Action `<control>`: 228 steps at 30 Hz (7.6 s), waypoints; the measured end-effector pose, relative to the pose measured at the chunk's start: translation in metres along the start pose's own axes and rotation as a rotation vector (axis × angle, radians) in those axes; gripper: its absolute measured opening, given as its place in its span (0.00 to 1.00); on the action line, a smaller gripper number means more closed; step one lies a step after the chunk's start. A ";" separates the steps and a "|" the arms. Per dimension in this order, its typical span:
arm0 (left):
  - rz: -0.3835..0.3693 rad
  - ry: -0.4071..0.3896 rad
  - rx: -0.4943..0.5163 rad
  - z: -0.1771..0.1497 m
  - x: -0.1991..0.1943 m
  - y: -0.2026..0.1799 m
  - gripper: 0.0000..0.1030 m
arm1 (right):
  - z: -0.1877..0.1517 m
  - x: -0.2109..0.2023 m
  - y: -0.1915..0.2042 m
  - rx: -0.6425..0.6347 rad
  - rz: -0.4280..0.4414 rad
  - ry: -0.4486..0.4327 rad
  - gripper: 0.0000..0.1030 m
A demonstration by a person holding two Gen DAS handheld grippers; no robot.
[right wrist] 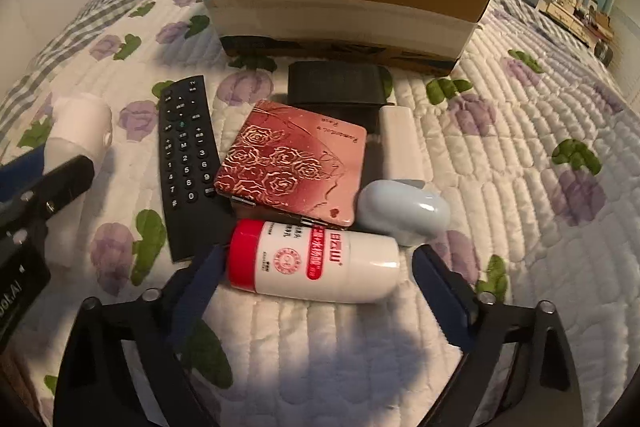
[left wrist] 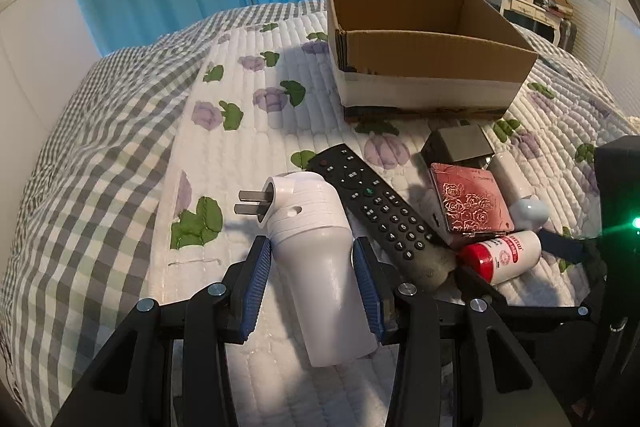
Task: Organize rigid objects
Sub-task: 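Grasp the red-capped white bottle with the right gripper and lift it, then release the white plug device into the box with the left gripper while the right drops the bottle in, then grasp the light blue oval object with the right gripper, then grasp the black TV remote with the left gripper and lift it, then lower the black remote into the box with the left gripper while the right releases the blue object there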
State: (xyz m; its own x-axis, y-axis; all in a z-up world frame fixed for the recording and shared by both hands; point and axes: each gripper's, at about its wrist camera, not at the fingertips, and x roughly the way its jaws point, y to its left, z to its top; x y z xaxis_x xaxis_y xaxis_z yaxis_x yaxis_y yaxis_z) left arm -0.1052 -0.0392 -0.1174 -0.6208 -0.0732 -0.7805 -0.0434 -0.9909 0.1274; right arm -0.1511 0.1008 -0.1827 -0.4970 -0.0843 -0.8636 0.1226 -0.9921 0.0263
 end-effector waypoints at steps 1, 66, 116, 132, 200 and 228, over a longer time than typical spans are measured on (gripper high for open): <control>-0.002 -0.004 -0.001 0.000 -0.001 0.000 0.42 | 0.000 0.000 -0.001 0.001 0.008 0.002 0.75; -0.038 -0.191 0.004 0.204 0.010 -0.020 0.67 | 0.245 -0.046 -0.102 -0.137 0.046 -0.425 0.80; 0.072 0.004 -0.092 0.013 0.031 -0.021 0.99 | 0.030 -0.024 -0.056 -0.191 0.072 -0.017 0.28; 0.081 0.168 -0.153 0.053 0.088 -0.031 0.87 | 0.109 -0.013 -0.057 -0.162 0.089 -0.127 0.28; -0.057 -0.144 0.102 0.258 0.061 -0.082 0.64 | 0.222 -0.037 -0.113 -0.162 0.040 -0.292 0.28; -0.029 -0.258 -0.070 0.145 -0.034 0.012 1.00 | 0.147 -0.106 -0.099 -0.098 -0.019 -0.334 0.74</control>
State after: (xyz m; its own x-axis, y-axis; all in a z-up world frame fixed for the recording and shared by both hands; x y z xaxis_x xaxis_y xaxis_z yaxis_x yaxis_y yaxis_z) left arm -0.1977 -0.0321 -0.0005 -0.7994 -0.0220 -0.6004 -0.0156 -0.9982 0.0574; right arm -0.2365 0.1945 -0.0201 -0.7517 -0.1073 -0.6508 0.1843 -0.9815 -0.0510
